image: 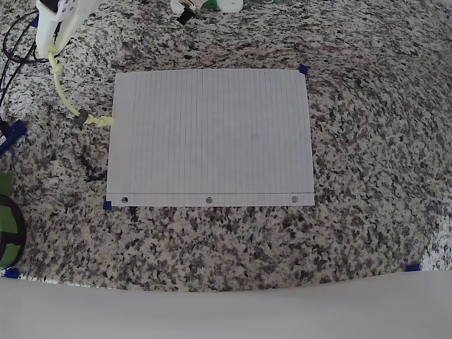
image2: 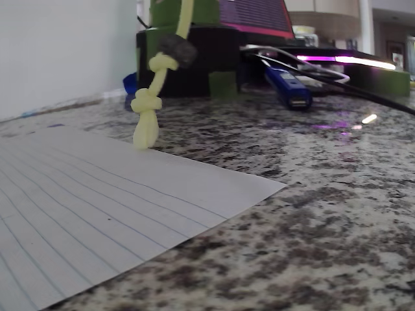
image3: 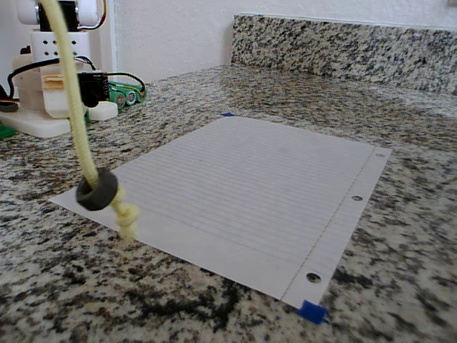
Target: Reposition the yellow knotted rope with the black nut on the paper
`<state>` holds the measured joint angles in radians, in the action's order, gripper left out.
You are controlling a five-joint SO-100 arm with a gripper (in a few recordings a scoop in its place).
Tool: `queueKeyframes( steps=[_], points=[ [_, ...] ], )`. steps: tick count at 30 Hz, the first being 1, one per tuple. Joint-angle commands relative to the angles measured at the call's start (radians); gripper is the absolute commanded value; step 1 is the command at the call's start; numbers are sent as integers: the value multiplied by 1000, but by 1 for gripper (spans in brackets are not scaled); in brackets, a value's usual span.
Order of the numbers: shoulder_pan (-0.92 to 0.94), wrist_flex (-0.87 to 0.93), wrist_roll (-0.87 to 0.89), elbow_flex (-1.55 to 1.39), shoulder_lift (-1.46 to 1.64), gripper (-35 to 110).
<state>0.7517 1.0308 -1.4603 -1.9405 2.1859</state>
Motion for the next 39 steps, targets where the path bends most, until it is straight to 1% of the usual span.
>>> queueKeyframes(
  steps=[1,9,13,19,23,32,39],
  points=[
    [-61,9,14,5,6,0],
    [-383,52,40,-67,74,0],
    [-532,28,75,-218,167,0],
    [-704,-34,138,-472,325,0],
    [-767,-84,221,-592,382,0],
    [-861,-245,304,-736,383,0],
    [-963,-311,368,-804,407,0]
  ],
)
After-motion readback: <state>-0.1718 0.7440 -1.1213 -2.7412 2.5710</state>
